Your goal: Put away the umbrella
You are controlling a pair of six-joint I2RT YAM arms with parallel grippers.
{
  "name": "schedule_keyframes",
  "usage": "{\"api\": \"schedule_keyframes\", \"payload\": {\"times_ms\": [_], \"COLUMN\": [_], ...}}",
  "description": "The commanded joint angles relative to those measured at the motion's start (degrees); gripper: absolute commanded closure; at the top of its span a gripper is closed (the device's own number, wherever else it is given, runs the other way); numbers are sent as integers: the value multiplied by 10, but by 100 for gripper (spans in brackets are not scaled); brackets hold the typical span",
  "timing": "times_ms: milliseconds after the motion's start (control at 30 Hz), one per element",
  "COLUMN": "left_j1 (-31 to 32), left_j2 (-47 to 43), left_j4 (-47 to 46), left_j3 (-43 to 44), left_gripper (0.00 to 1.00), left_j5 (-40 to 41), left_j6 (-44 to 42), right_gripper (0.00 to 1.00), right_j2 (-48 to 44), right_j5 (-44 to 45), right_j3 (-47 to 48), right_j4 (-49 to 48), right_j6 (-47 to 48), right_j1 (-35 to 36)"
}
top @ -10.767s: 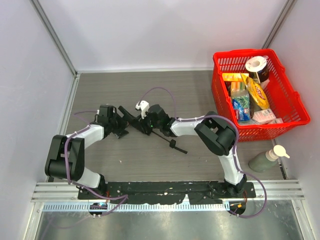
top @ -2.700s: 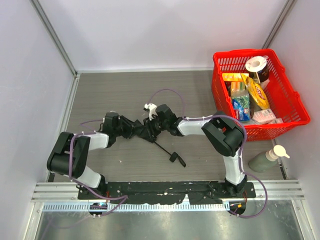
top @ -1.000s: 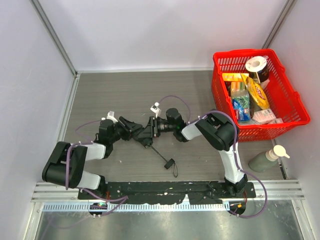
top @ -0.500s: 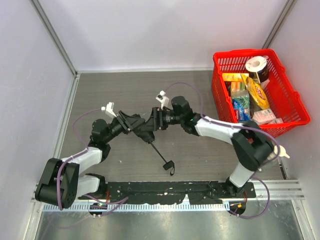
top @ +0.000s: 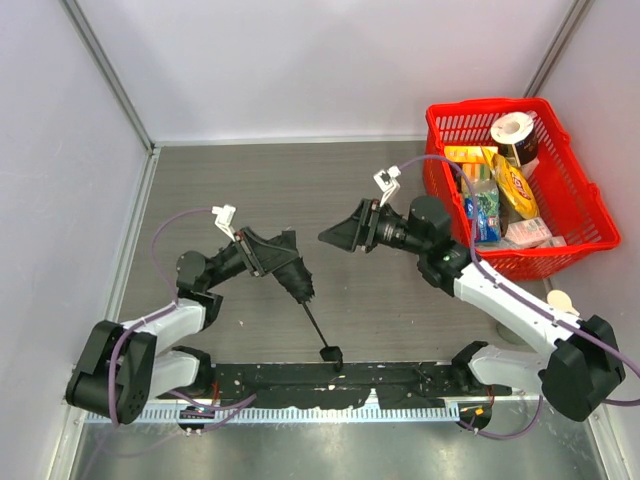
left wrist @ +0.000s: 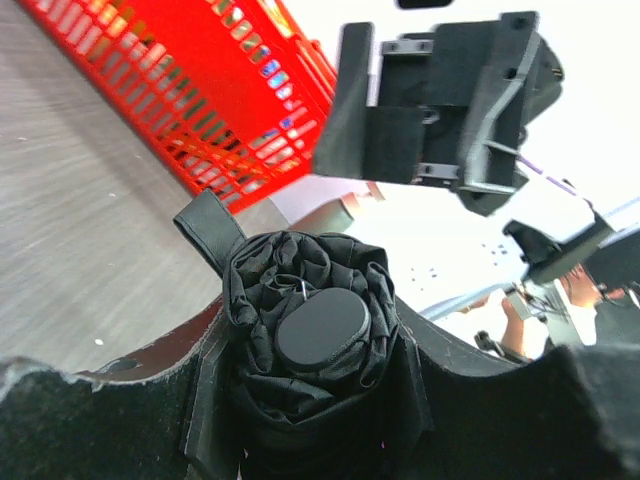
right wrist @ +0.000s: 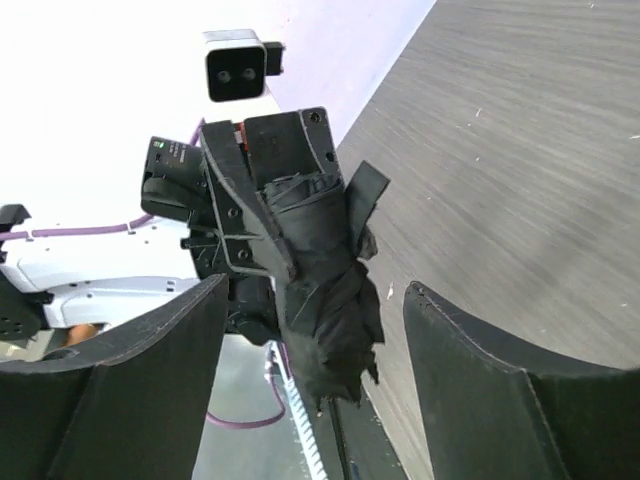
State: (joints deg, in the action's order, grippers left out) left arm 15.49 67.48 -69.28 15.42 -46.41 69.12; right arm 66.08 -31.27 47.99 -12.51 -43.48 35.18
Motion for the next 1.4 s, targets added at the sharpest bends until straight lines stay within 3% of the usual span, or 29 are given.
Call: {"api": "schedule_keyframes", "payload": {"times_ms": [0, 133, 233, 433, 667, 733, 800, 867, 1167, 1267, 1367], "left_j1": [18, 23, 23, 23, 23, 23, 23, 23, 24, 23, 23], "left_j2": [-34, -41, -46, -55, -53, -57, -62, -69, -92, -93, -97], "left_j4": [-192, -193, -189, -155, -140, -139, -135, -119, -75, -74, -73], "left_j3": [8, 22, 21, 15, 19, 19, 20, 20, 13, 13, 12], "left_gripper": [100, 100, 100, 100, 100, 100, 100, 100, 100, 100, 100], "left_j5": [-15, -32, -29, -24, -33, -35, -35, -35, -39, -41, -42], "left_j6": [22, 33, 29, -1, -19, -19, -20, -27, -50, -49, -47], "right_gripper": [26, 36, 43, 34, 41, 49, 70, 99, 99, 74, 58], "right_j2": [4, 30, 37, -20, 18, 34, 42, 31, -25, -28, -37], "right_j5": [11, 2, -9, 28, 59, 53, 52, 67, 97, 104, 106], "right_j3": [-54, -56, -68, -77, -45, -39, -38, -50, -117, -120, -128], "right_j4": [-140, -154, -189, -134, -88, -105, -113, -111, -133, -138, -168], "right_j6": [-81, -14, -20, 16, 47, 38, 34, 45, 82, 75, 57], "right_j1": [15, 62, 78, 85, 140, 146, 151, 151, 151, 150, 150]}}
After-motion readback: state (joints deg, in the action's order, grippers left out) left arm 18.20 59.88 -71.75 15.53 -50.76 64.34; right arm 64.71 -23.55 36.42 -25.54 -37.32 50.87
